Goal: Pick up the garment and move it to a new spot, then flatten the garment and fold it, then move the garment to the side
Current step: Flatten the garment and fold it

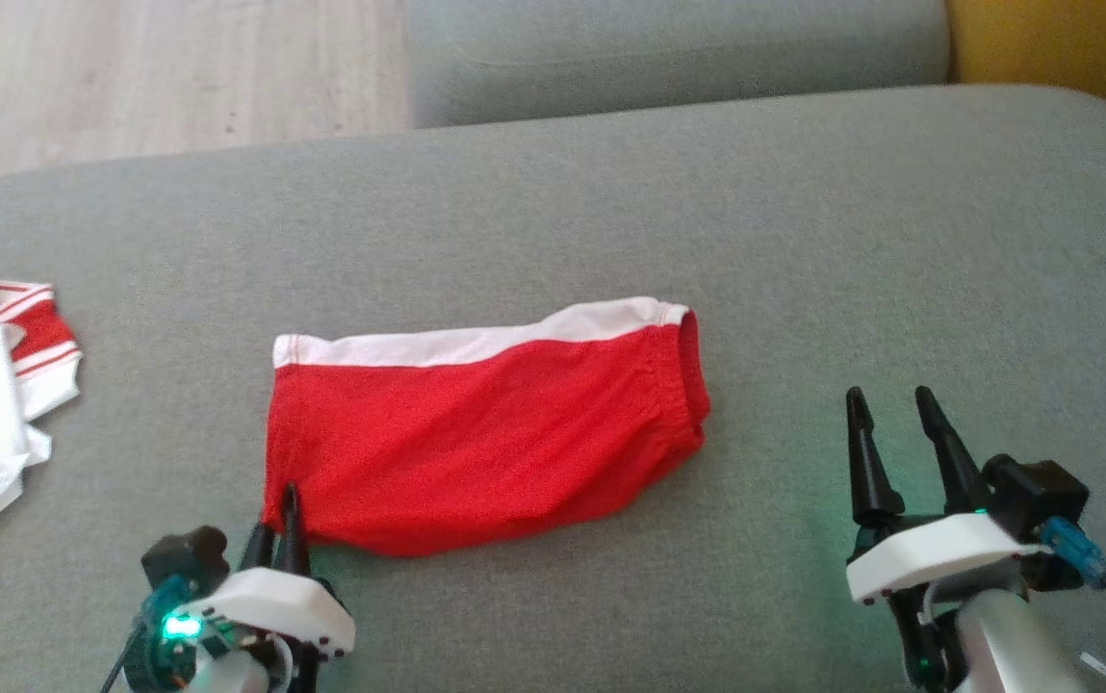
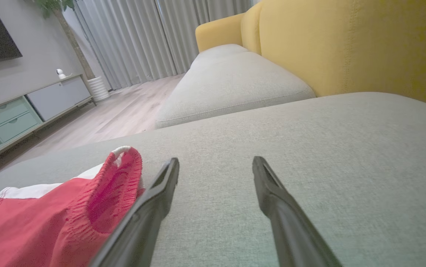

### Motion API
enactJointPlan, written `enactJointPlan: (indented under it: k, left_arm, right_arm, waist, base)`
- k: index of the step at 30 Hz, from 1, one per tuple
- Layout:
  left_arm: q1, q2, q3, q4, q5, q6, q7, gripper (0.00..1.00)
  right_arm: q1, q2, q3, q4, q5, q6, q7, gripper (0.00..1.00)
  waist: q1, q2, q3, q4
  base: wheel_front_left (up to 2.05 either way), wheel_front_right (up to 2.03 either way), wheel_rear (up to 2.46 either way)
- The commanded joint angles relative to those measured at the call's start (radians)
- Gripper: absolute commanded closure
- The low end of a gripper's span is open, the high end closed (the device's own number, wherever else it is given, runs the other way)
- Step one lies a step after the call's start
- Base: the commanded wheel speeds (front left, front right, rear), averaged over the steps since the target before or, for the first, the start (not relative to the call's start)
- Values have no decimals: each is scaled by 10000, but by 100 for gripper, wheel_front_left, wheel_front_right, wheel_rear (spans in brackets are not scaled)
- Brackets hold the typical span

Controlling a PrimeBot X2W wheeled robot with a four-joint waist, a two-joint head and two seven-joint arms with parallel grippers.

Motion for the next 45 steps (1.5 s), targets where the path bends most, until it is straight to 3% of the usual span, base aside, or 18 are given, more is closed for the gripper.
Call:
enactJointPlan:
  k: [1, 8, 15, 20, 27, 33, 43, 45]
  left_arm:
    - [-283, 154, 547, -565, 294, 117, -52, 1]
    - [720, 27, 1294, -2116, 2112, 502, -52, 0]
    - [1509, -302, 1544, -2841, 2922, 219, -52, 0]
    - [1558, -404, 1470, -2921, 3097, 22, -52, 0]
    - [1443, -430, 1439, -2791, 3122, -183, -53, 0]
    - [1261, -432, 1347, -2751, 3085, -238, -53, 0]
    - [1326, -433, 1236, -2765, 3109, -304, -53, 0]
    - [1339, -433, 1219, -2758, 3106, -308, -53, 0]
  right_arm:
    - [-191, -17, 319, -223, -15, -7, -65, 0]
    - [-429, -17, 917, -121, 154, -7, -65, 0]
    - [-1202, -17, 1806, 267, 752, -7, -65, 0]
    - [-1953, -17, 1973, 997, 1004, -7, -65, 0]
    - [-2513, -16, 1293, 2769, 1351, -7, -65, 0]
    - [-2397, -16, 1359, 3740, 1424, -7, -65, 0]
    - [-1953, -16, 2686, 4161, 2645, -7, -65, 0]
    - [-1937, -16, 2854, 4173, 2958, -7, -65, 14]
  waist:
    - [1, 0, -191, 186]
    - [1, 0, -390, 409]
    - [1, 0, -287, 1170]
    - [1, 0, 30, 1889]
    - [1, 0, 443, 2455]
    - [1, 0, 612, 2573]
    - [1, 0, 612, 2325]
    - [1, 0, 605, 2283]
  base:
    - [0, 0, 0]
    - [0, 0, 0]
    - [0, 0, 0]
    - [0, 0, 0]
    - [0, 0, 0]
    - [0, 0, 0]
    - [0, 0, 0]
    - [0, 0, 0]
